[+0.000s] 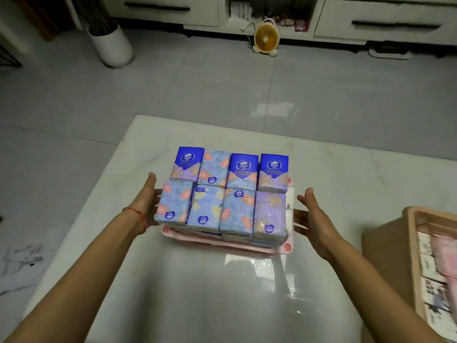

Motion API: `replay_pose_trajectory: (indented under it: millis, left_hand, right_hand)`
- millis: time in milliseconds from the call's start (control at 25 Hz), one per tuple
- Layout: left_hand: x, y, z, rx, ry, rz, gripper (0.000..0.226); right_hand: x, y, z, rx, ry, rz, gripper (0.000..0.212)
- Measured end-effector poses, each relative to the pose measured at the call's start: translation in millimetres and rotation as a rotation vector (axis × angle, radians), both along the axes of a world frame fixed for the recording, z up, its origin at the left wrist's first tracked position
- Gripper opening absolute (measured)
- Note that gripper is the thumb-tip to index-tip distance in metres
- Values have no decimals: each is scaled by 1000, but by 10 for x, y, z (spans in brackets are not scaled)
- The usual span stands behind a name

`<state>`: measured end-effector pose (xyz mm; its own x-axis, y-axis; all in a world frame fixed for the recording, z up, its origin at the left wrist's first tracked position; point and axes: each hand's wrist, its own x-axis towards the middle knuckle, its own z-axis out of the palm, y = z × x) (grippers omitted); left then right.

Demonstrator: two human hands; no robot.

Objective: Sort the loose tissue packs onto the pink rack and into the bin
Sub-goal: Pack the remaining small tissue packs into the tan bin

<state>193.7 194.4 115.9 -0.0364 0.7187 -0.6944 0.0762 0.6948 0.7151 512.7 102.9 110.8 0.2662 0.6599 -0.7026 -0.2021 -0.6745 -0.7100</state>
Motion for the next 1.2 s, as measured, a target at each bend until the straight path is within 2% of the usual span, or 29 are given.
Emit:
replay_pose_trajectory:
  millis: [80, 120, 160, 240, 320, 360, 440, 520, 600, 680, 800, 880, 920, 1000, 1040, 1120, 1200]
  left_hand:
    - [-167, 7, 264, 276, 457, 224, 42]
    - [-88, 13, 446, 422, 601, 313, 39]
    - [98, -57, 656, 571, 613, 350, 35]
    - [949, -394, 1070, 789, 368, 181, 22]
    - [2032, -946, 1135, 856, 100, -144, 13]
    - [2518, -1205, 1084, 833, 47, -289, 11]
    - [3356, -1565, 803, 637, -3, -497, 13]
    - [3970, -1660, 357, 415, 51, -621, 33]
    - [4403, -1796, 26, 334, 122, -626, 53]
    - [4591, -1974, -156, 381, 251, -627, 68]
    - [4588, -1963, -261, 480, 316, -568, 62]
    - [4564, -1912, -264, 594, 313, -563, 87]
    - [4538, -1866, -307, 636, 310, -543, 88]
    - [4505, -1750, -324, 635, 348, -511, 49]
    - [4481, -1669, -302, 614, 370, -496, 45]
    - [4332, -1498, -355, 603, 417, -462, 52]
    - [4081, -1393, -378, 680, 510, -452, 48]
  right_hand:
    - [229, -88, 154, 34, -61, -28, 45]
    - [401, -177, 244, 65, -76, -43, 42]
    - [581, -297, 341, 108, -95, -60, 36]
    - [976, -647, 480, 221, -219, -108, 23]
    - [1438, -1078, 561, 299, -467, -165, 17]
    - [1678, -1272, 549, 296, -617, -173, 18]
    - [2213, -1625, 433, 200, -967, -131, 26]
    - [2711, -1936, 250, -25, -1130, -6, 51]
    - [3001, -2128, 100, -129, -967, -1, 68]
    - [3090, -2221, -36, -87, -755, -35, 68]
    - [3111, -2213, -81, 10, -655, -115, 46]
    - [3142, -2165, -119, 48, -638, -135, 29]
    - [3156, -2108, -135, 62, -635, -125, 25]
    - [3158, -1900, -153, 102, -649, -94, 29]
    - [3155, -1778, -163, 126, -655, -88, 32]
    - [3110, -1522, -211, 191, -635, -81, 35]
    - [2932, -1225, -292, 256, -602, -65, 40]
